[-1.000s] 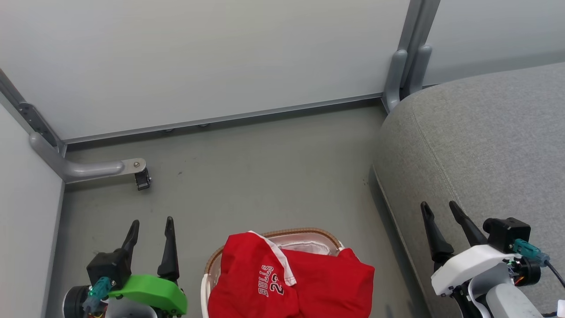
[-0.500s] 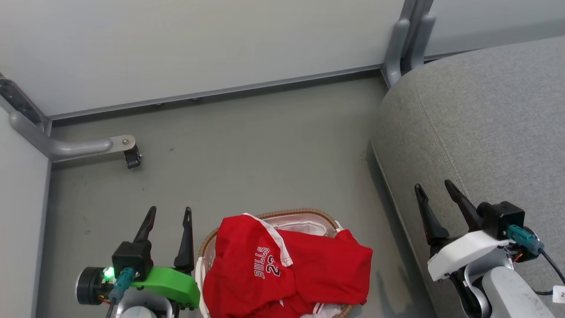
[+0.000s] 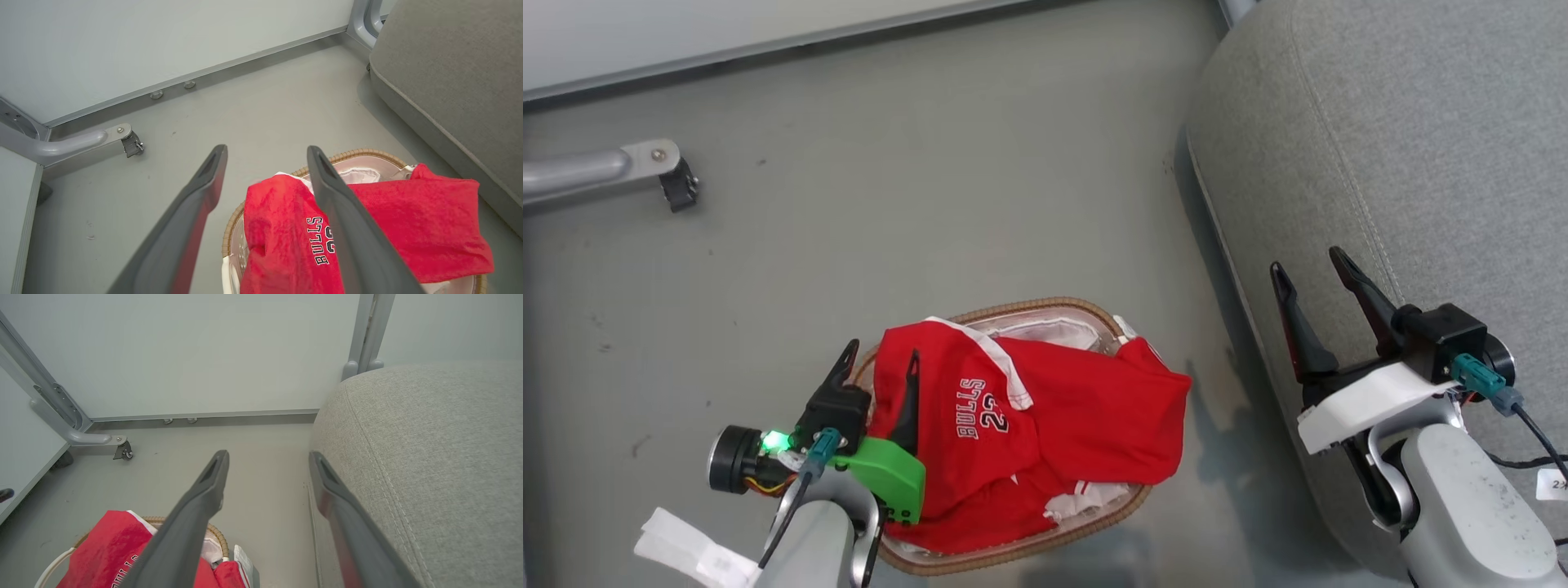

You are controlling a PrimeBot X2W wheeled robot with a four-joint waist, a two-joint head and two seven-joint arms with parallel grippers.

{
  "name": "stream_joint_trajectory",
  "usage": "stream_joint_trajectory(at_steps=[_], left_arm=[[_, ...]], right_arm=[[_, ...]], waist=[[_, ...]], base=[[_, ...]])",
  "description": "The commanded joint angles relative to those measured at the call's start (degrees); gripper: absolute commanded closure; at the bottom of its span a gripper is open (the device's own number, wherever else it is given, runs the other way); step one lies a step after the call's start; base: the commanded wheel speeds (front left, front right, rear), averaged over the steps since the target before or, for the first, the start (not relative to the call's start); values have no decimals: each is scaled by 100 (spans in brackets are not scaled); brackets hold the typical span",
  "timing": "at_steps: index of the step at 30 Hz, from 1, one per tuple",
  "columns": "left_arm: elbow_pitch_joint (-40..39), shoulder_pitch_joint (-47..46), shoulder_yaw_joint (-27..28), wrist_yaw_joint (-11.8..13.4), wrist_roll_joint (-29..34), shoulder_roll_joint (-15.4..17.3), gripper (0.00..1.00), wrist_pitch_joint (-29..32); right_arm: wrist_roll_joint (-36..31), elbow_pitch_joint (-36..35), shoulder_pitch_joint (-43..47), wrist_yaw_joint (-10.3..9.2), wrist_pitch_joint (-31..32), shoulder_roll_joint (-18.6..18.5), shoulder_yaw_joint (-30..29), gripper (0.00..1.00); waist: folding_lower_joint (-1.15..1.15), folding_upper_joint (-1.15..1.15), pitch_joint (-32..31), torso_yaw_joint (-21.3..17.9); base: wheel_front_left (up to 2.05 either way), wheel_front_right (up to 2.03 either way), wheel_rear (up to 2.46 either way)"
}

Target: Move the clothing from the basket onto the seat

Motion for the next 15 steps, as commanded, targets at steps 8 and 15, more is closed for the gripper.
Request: stream_joint_trajectory(at_steps=[8, 15], left_arm=[[948, -661, -6, -19, 57, 138, 0, -20], [1794, -1123, 87, 36, -2, 244, 0, -12]], right_arm=[[29, -113, -314, -2, -27, 33, 65, 0], [85, -188, -454, -2, -27, 19, 27, 0]], waist=[[0, 0, 1045, -505], [0, 0, 1524, -627]], base=[[0, 0, 0], [0, 0, 0]])
